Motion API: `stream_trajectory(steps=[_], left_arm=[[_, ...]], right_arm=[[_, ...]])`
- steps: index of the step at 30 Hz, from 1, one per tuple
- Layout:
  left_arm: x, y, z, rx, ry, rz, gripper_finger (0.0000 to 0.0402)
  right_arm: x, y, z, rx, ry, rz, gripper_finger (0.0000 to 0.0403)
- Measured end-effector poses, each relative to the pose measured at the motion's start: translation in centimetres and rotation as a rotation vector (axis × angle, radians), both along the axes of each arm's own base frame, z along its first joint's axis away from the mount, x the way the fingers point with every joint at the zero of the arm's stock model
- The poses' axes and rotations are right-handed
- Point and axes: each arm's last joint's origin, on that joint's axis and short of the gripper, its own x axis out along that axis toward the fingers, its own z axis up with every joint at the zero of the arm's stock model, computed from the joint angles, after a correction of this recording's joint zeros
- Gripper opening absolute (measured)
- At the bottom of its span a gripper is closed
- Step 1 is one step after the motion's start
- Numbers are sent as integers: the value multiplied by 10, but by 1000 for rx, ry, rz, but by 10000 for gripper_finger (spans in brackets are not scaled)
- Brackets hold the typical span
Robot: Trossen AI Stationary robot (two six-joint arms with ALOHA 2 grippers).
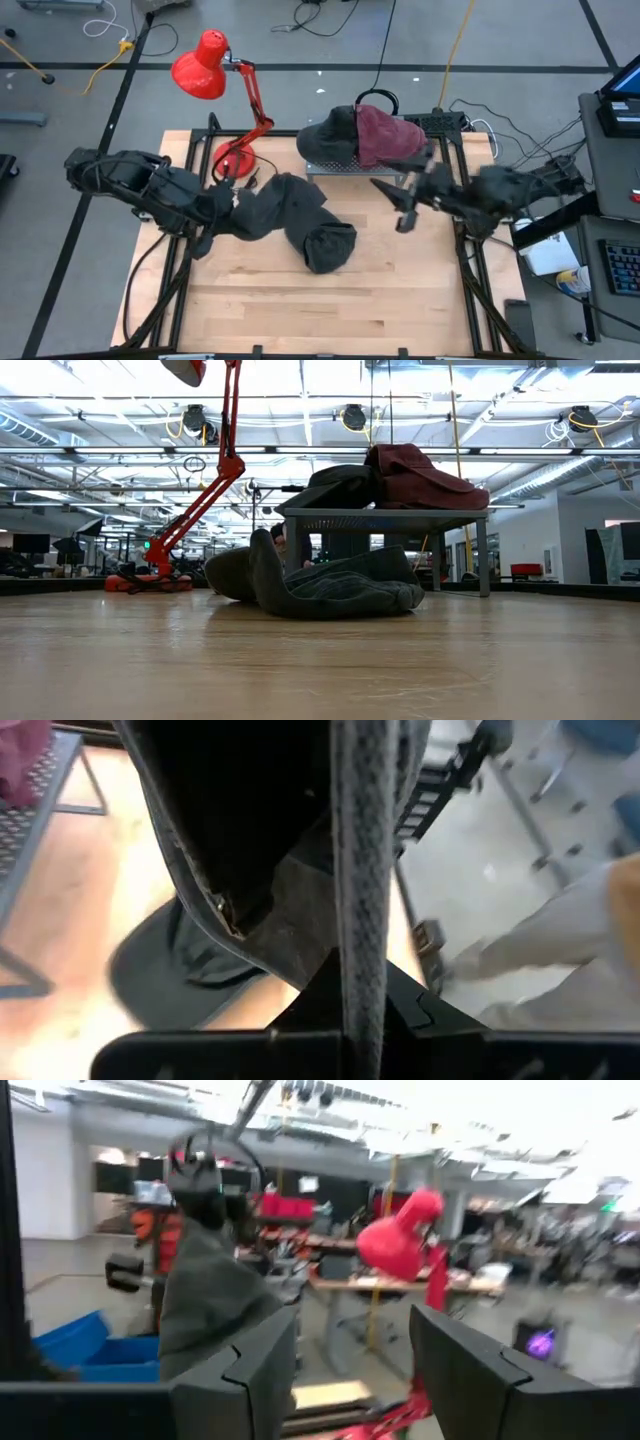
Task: Pick & Place hat
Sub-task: Stack the right black cap on the black cap on the shelf
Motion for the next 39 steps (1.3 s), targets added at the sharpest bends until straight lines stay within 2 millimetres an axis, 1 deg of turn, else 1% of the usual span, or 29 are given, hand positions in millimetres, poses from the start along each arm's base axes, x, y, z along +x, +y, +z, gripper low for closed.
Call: stream_trajectory(steps=[4, 9, 12, 18, 22, 25, 31, 39], left_arm=[[2, -1, 10, 87, 69, -31, 8], [19, -7, 13, 176, 130, -85, 8], [32, -10, 15, 214, 146, -110, 8], [60, -9, 13, 242, 174, -121, 8], [75, -8, 8, 239, 204, -113, 8], [82, -6, 6, 212, 214, -120, 8], [84, -2, 6, 174, 220, -97, 8], [85, 2, 6, 135, 232, -76, 8]], right_arm=[[22, -20, -14, 106, 45, 104, 190], [43, -37, -22, 198, 55, 247, 190], [56, -42, -27, 241, 85, 322, 190], [71, -39, -25, 271, 126, 435, 190], [73, -36, -31, 327, 190, 508, 190], [71, -34, -35, 353, 242, 510, 190], [66, -25, -37, 401, 306, 652, 190], [64, -20, -39, 414, 333, 666, 190]])
